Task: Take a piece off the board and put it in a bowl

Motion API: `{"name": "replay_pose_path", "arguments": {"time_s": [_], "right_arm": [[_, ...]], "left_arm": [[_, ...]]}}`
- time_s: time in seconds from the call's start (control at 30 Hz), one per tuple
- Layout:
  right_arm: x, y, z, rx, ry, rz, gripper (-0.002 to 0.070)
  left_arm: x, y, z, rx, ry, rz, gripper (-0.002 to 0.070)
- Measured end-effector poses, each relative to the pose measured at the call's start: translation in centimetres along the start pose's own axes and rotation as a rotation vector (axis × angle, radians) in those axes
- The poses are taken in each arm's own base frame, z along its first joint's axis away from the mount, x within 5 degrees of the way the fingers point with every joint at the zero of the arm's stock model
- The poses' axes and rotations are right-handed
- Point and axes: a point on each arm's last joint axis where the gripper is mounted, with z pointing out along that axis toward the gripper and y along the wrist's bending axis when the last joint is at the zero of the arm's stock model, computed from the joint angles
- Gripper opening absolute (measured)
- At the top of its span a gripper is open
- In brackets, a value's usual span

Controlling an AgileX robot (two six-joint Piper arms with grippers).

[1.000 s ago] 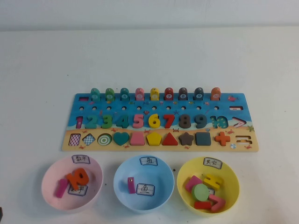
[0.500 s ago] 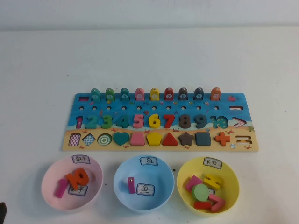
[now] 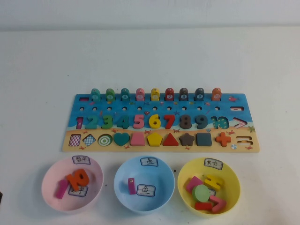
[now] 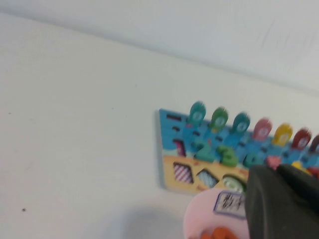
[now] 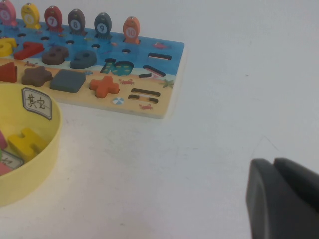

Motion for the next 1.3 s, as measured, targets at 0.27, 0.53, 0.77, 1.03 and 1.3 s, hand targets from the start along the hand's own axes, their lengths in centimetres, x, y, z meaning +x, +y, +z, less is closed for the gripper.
{"name": "replay_pose_path", "arguments": {"time_s": [0.27, 0.53, 0.77, 1.03, 1.3], "right_arm": [[0.0, 0.0, 0.0, 0.0, 0.0, 0.0, -0.0017], [0.0, 0.0, 0.0, 0.0, 0.0, 0.0, -0.0017], [0.0, 0.0, 0.0, 0.0, 0.0, 0.0, -0.0017], [0.0, 0.0, 0.0, 0.0, 0.0, 0.0, -0.0017], [0.0, 0.0, 0.0, 0.0, 0.0, 0.0, -0.0017]], "left_arm": [[-1.0, -0.1, -0.1, 0.021, -0.107, -0.157, -0.0005], [-3.4, -1.7, 0.3, 0.018, 0.115, -0.186, -0.0005], [-8.5, -3.9, 3.5, -0.026, 0.397, -0.116, -0.0005], [-11.9, -5.2, 9.2, -0.016, 0.661, 0.032, -0.0005], [-12.7, -5.3, 16.1, -0.018, 0.823, 0.078, -0.0005]]}}
